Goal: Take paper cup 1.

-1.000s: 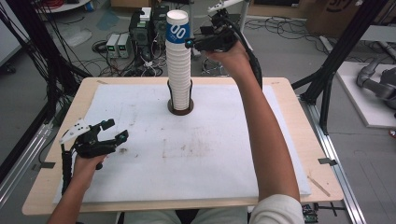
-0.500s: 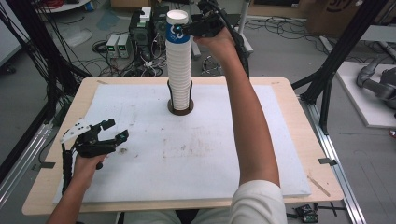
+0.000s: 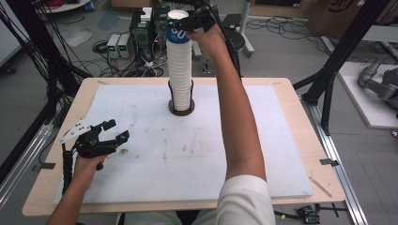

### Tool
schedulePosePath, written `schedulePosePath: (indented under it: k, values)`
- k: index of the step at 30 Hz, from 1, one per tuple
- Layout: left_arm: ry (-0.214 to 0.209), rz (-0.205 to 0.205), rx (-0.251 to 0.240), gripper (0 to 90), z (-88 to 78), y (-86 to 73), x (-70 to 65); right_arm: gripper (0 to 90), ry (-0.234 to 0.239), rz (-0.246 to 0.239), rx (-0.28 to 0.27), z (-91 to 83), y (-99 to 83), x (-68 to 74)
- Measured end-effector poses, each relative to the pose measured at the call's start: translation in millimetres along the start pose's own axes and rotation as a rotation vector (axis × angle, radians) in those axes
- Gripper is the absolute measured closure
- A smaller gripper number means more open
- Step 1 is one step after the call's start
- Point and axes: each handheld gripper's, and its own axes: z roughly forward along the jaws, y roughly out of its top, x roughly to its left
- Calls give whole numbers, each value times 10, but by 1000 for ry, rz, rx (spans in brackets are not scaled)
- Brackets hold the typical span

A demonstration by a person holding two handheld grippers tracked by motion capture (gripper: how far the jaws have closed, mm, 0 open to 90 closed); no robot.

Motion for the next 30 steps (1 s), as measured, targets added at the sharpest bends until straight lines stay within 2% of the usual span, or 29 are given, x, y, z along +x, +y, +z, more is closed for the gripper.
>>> schedulePosePath:
  k: [1, 3, 11, 15, 18, 24, 30]
  values:
    - [0, -8, -5, 172, -1, -2, 1, 265, 6, -9, 1, 11, -1, 1]
    - [2, -16, -6, 172, -9, -5, 8, 286, -4, -14, -9, 1, 4, 4]
    - [3, -18, -8, 173, -12, -6, 18, 304, -2, -14, -23, -26, 15, -1]
    - [3, -17, -7, 173, -10, -7, 22, 306, 3, -3, -57, -77, 34, -9]
    - [2, -16, -5, 173, -14, -5, 24, 307, -1, 2, -103, -165, 64, -15]
    - [-2, -17, -7, 173, -9, -5, 17, 308, 0, -2, -146, -273, 100, -1]
    - [-4, -20, -7, 174, -10, -5, 16, 311, -7, -42, -183, -453, 213, 74]
